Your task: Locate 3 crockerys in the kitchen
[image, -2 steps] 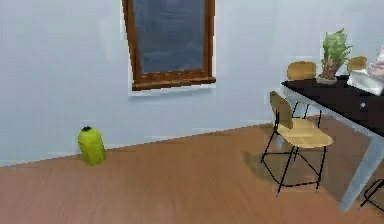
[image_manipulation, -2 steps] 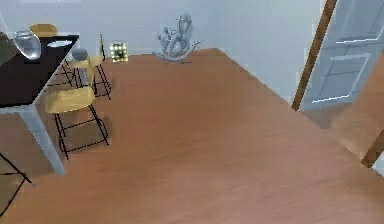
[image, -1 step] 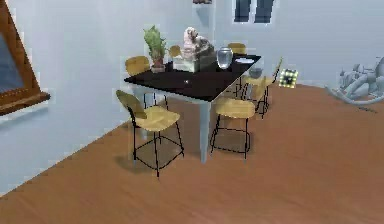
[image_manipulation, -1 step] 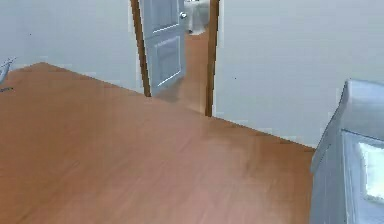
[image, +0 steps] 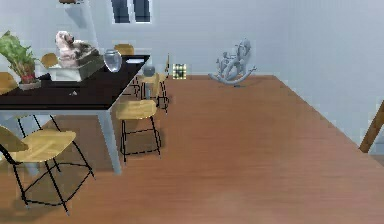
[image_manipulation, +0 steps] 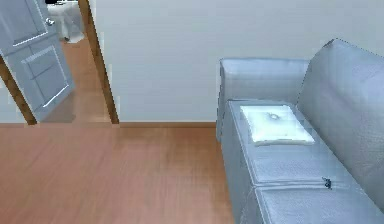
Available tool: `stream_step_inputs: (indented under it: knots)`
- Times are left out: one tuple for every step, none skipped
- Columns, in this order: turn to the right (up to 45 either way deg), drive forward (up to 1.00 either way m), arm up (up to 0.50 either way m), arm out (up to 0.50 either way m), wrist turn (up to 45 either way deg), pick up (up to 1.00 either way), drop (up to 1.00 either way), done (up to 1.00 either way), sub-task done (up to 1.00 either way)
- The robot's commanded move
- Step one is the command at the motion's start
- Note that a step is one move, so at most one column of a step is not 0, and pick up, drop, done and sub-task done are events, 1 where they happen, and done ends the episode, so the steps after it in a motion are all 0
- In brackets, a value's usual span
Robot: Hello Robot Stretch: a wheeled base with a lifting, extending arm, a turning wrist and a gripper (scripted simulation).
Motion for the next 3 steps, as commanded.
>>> stream_step_inputs:
  knots:
    - [0.0,0.2,0.0,0.0,0.0,0.0,0.0,0.0,0.0]
    - [-45.0,0.0,0.0,0.0,0.0,0.0,0.0,0.0,0.0]
    - [-36.0,0.0,0.0,0.0,0.0,0.0,0.0,0.0,0.0]
